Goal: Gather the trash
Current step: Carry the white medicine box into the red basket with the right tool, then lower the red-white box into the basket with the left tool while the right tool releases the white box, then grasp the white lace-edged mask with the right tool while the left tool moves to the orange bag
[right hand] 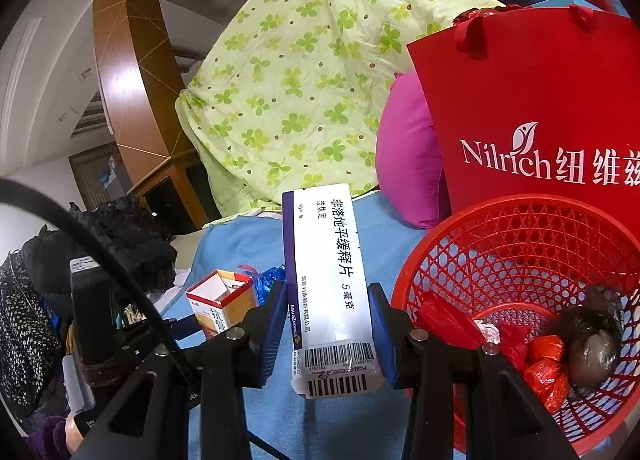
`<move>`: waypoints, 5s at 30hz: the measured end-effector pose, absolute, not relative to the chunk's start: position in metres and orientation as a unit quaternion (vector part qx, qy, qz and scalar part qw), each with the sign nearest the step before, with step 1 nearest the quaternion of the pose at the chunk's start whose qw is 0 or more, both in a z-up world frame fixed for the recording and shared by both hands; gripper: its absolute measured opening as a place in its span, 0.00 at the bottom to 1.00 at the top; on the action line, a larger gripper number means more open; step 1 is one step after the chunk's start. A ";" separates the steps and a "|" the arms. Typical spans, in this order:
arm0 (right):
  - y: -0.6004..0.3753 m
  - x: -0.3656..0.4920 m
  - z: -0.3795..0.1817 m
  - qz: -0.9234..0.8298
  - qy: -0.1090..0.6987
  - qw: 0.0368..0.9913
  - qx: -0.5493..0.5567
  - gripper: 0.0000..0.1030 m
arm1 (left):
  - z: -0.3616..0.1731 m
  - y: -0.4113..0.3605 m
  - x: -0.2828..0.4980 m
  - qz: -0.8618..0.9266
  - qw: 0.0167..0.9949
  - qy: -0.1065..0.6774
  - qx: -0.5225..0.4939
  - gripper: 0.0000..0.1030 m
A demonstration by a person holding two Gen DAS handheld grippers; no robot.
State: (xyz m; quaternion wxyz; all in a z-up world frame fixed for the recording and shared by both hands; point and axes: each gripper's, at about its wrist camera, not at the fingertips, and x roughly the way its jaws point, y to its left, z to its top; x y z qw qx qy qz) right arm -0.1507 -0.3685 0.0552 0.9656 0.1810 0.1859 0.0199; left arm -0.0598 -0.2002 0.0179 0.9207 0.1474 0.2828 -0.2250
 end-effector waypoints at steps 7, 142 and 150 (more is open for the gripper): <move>-0.366 -0.152 0.056 0.021 0.182 0.965 0.185 0.41 | 0.018 -0.199 -0.059 -0.228 0.920 0.284 0.148 0.47; -0.271 -0.019 -0.013 0.027 0.312 0.927 0.207 0.62 | -0.039 -0.021 0.030 -0.136 0.906 0.391 -0.087 0.71; -0.275 0.034 -0.036 0.033 0.342 0.907 0.244 0.38 | -0.034 -0.012 0.051 -0.115 0.915 0.378 -0.084 0.71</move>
